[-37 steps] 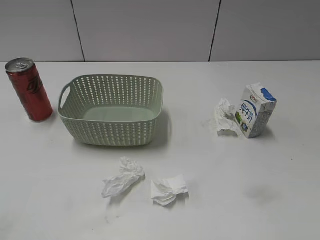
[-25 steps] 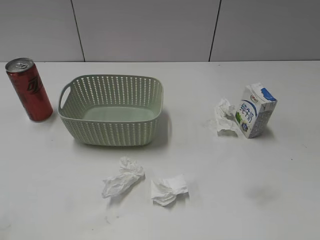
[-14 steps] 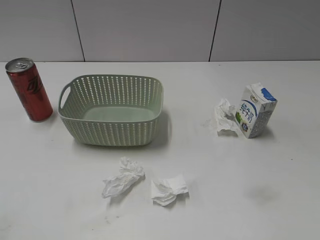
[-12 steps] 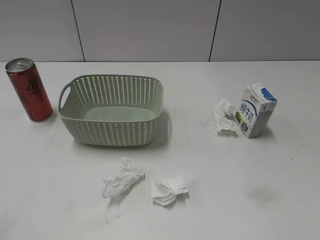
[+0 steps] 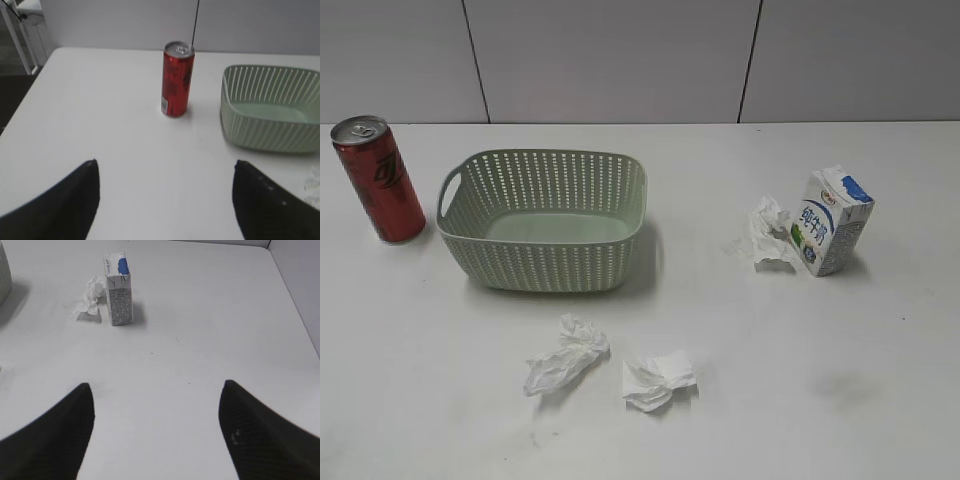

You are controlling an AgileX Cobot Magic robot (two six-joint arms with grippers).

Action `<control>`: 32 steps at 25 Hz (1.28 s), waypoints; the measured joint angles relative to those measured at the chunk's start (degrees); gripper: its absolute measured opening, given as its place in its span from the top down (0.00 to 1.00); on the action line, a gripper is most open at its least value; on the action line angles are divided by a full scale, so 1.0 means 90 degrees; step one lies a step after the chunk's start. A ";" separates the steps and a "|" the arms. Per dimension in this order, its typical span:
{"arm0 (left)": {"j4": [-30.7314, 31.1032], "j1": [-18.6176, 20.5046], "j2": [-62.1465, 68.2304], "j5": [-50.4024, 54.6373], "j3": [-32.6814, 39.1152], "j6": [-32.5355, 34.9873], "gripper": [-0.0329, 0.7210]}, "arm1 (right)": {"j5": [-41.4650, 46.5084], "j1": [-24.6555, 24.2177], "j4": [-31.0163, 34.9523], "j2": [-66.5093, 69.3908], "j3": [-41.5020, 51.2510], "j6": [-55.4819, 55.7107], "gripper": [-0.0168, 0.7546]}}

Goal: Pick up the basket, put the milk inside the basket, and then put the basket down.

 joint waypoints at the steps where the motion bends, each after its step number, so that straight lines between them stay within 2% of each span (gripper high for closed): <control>1: 0.0000 0.0000 0.0194 -0.0264 -0.0034 0.0000 0.11 | 0.0000 0.0000 0.0000 0.0000 0.0000 0.0000 0.21; 6: -0.0249 -0.0082 0.1862 -0.1154 -0.0416 0.0016 0.10 | 0.0000 0.0000 0.0005 0.0000 0.0000 0.0000 0.21; 11: -0.0841 -0.0193 0.3780 -0.1460 -0.1419 0.0483 0.12 | 0.0000 0.0000 0.0005 0.0000 0.0000 0.0000 0.21; 14: -0.1203 -0.0200 0.4858 -0.1303 -0.2253 0.0536 0.12 | 0.0000 0.0000 0.0005 0.0000 0.0000 0.0000 0.21; 17: -0.1486 -0.0268 0.5927 -0.0637 -0.3158 0.0550 0.13 | 0.0000 0.0000 0.0005 0.0000 0.0000 0.0000 0.21; 22: -0.1520 -0.0963 0.7543 0.0081 -0.4086 0.0542 0.15 | 0.0000 0.0000 0.0005 0.0000 0.0000 0.0000 0.21; 27: -0.1049 -0.1769 0.8727 0.0106 -0.4201 -0.0076 0.16 | 0.0000 0.0000 0.0005 0.0000 0.0000 0.0000 0.21; 32: -0.0785 -0.2158 0.9822 -0.0363 -0.4201 -0.0353 0.17 | 0.0000 0.0000 0.0005 0.0000 0.0000 0.0000 0.21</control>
